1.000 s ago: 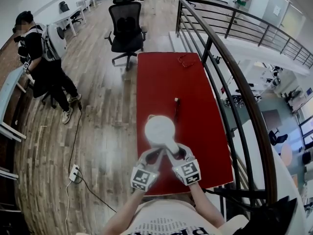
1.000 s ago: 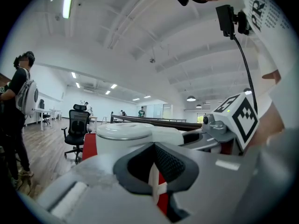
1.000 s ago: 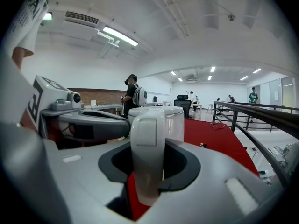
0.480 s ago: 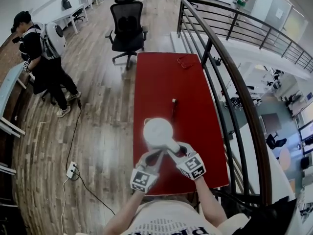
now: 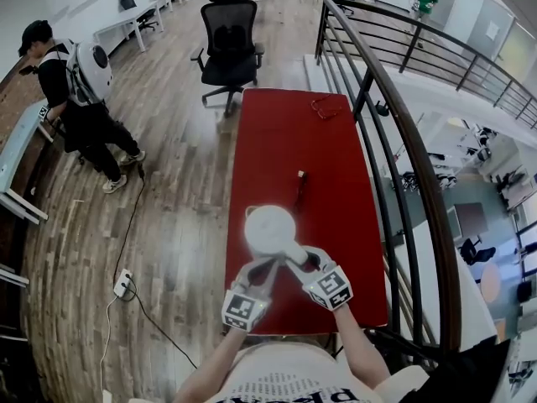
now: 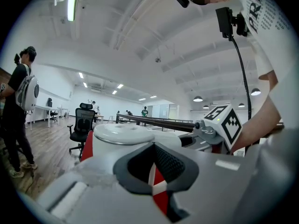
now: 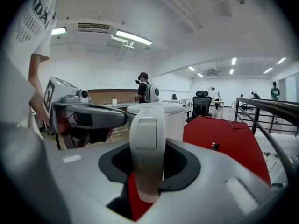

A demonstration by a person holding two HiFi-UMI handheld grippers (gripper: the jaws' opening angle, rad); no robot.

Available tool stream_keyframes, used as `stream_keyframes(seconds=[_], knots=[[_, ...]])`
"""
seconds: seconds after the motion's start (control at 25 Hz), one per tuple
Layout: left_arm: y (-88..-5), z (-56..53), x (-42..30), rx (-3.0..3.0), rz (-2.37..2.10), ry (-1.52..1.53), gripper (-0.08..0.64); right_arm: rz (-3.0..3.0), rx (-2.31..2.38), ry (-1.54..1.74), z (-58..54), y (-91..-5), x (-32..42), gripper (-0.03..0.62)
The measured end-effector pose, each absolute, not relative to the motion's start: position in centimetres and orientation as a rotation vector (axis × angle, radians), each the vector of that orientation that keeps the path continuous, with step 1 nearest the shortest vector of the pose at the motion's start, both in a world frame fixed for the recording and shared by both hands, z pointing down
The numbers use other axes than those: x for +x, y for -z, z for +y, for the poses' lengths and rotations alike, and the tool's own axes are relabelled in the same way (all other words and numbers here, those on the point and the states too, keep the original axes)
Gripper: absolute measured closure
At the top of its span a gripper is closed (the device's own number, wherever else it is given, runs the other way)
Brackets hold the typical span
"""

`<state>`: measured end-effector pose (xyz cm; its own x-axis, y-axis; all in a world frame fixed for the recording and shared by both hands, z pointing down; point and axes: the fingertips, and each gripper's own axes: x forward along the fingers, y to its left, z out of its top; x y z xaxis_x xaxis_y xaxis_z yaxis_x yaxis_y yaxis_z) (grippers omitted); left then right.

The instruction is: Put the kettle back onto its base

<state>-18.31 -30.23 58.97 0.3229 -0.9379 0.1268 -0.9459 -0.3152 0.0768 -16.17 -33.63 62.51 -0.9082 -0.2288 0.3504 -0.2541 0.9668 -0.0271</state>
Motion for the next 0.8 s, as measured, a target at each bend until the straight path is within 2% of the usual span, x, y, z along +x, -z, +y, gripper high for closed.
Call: stream_keyframes(seconds=[0.6, 0.8], knots=[[-57.6, -31.7, -17.1, 2.491, -1.714, -0.079, 0.555, -2.728, 0.396, -0.098, -34.0, -62.2, -16.3, 0.462], [-56.8, -31.4, -17.4, 2.507, -1.709, -0.063, 0.555, -2.755, 0.425, -0.093, -34.0, -60.4, -16.2, 0.432]])
